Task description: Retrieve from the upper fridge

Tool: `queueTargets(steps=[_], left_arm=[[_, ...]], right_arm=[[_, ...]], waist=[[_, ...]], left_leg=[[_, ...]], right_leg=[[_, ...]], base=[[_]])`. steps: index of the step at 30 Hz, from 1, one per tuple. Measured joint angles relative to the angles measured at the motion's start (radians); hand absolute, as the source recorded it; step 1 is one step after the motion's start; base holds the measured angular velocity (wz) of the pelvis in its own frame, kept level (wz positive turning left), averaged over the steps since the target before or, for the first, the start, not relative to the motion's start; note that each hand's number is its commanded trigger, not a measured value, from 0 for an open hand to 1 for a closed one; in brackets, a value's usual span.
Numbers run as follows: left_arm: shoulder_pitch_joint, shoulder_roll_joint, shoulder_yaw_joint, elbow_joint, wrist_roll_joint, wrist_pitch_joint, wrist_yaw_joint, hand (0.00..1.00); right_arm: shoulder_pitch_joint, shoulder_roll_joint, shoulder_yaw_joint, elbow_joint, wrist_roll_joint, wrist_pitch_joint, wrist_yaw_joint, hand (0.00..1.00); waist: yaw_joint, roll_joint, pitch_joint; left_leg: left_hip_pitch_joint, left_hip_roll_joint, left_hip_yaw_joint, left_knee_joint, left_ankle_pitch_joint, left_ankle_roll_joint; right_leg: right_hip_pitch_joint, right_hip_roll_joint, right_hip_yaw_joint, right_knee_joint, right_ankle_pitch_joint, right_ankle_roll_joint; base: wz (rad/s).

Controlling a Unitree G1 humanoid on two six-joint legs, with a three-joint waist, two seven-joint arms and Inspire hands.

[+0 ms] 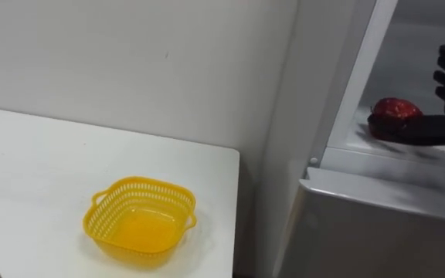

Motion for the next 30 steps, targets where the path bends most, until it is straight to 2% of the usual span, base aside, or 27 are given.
queueTargets(steps=[5, 10, 12, 16, 17, 18, 19, 30], left_arm=[[0.003, 0.005, 0.014, -0.004, 0.000, 0.007, -0.007, 0.00], [0.003, 0.004, 0.033, -0.002, 0.000, 0.025, -0.013, 0.00], [0.000, 0.005, 0.033, -0.001, -0.004, 0.036, -0.014, 0.00], [-0.006, 0.005, 0.033, -0.001, -0.004, 0.049, -0.021, 0.00], [-0.006, 0.005, 0.033, -0.002, -0.005, 0.049, -0.023, 0.00], [-0.007, 0.005, 0.033, -0.002, -0.005, 0.049, -0.024, 0.00], [-0.007, 0.005, 0.033, -0.002, -0.006, 0.050, -0.026, 0.00], [-0.020, 0.007, 0.031, -0.002, -0.006, 0.057, -0.027, 0.00]], right_arm=[[0.000, -0.005, 0.001, 0.052, 0.014, 0.016, 0.076, 0.00], [-0.001, -0.014, 0.000, 0.095, 0.035, 0.041, 0.160, 0.00], [-0.019, -0.019, 0.001, 0.145, 0.067, 0.047, 0.194, 0.00], [-0.050, -0.025, 0.001, 0.183, 0.069, 0.065, 0.239, 0.02], [-0.061, -0.026, 0.001, 0.194, 0.069, 0.075, 0.252, 0.51], [-0.061, -0.029, 0.002, 0.194, 0.071, 0.076, 0.257, 0.78], [-0.061, -0.030, 0.002, 0.194, 0.075, 0.076, 0.269, 1.00], [-0.063, -0.032, 0.001, 0.193, 0.090, 0.084, 0.324, 1.00]], waist=[[0.000, -0.005, -0.0002], [-0.001, -0.014, -0.0041], [-0.001, -0.017, -0.0009], [-0.002, -0.019, -0.0001], [-0.001, -0.019, -0.0003], [0.000, -0.019, -0.0003], [-0.001, -0.019, -0.0003], [0.000, -0.007, -0.0041]], left_leg=[[0.003, 0.000, 0.002, 0.002, 0.000, 0.000], [0.001, 0.000, 0.000, 0.003, 0.000, 0.000], [0.010, 0.000, 0.000, 0.003, 0.000, 0.000], [0.015, 0.001, 0.000, 0.002, 0.000, 0.000], [0.015, 0.001, 0.001, 0.002, 0.000, 0.000], [0.015, 0.001, 0.001, 0.002, 0.000, 0.000], [0.015, 0.001, 0.002, 0.002, 0.000, 0.000], [0.020, 0.001, 0.005, 0.003, -0.001, 0.000]], right_leg=[[0.003, 0.001, 0.011, -0.001, 0.001, -0.002], [0.001, 0.001, 0.012, 0.000, 0.002, -0.003], [0.010, 0.001, 0.013, -0.001, 0.002, -0.003], [0.014, 0.001, 0.012, -0.001, 0.002, -0.003], [0.014, 0.001, 0.012, 0.000, 0.002, -0.003], [0.014, 0.001, 0.012, 0.000, 0.002, -0.003], [0.014, 0.001, 0.011, 0.000, 0.002, -0.003], [0.018, 0.001, 0.014, 0.000, 0.002, -0.003]], base=[[0.00], [0.00], [0.00], [0.00], [0.00], [0.00], [0.00], [0.00]])
